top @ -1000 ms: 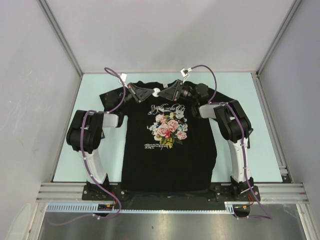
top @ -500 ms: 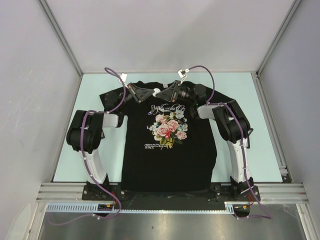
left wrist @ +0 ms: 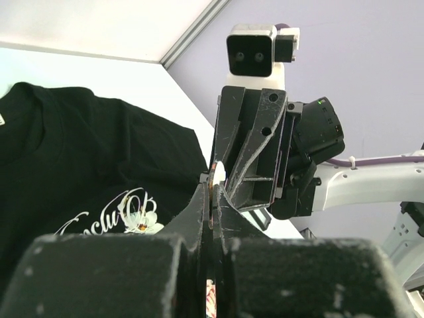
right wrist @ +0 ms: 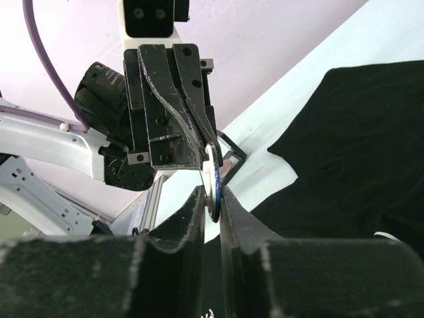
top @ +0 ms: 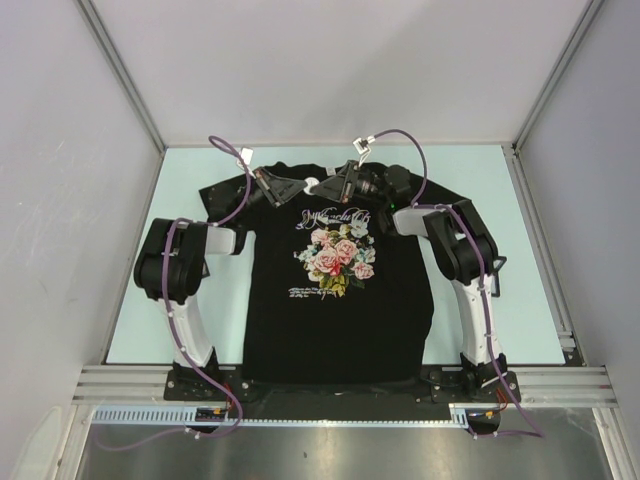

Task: Remove the brooch from the garment

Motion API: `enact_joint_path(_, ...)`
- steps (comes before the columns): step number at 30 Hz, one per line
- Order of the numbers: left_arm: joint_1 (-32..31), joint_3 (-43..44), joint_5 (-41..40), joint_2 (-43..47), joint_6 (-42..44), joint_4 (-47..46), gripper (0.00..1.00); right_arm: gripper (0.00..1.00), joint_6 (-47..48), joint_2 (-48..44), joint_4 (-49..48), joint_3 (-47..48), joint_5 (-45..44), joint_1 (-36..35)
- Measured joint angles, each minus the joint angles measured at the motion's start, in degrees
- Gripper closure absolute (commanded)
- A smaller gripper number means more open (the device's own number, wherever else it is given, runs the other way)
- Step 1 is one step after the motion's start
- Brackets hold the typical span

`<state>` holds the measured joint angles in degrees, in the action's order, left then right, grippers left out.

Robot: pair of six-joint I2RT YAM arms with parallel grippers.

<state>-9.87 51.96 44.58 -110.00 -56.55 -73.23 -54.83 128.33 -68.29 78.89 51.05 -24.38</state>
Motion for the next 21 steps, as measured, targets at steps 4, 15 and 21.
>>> enact_joint_path(4, 0.3, 0.0, 0.5, -0.5, 0.0, 0.0, 1.00, 0.88, -0.9, 1.0, 0.8, 1.5, 1.2, 0.0)
enact_joint_path(15, 0.5, 0.4, 1.0, -0.6, 1.4, 0.1, 1.00, 0.91, -2.1, 2.4, 2.1, 4.1, 3.1, 0.0)
enact_joint_path(21, 0.5, 0.9, 0.9, -0.3, 4.7, 1.8, 1.00, 0.93, -2.1, 2.6, 4.3, 5.1, 3.5, 0.0)
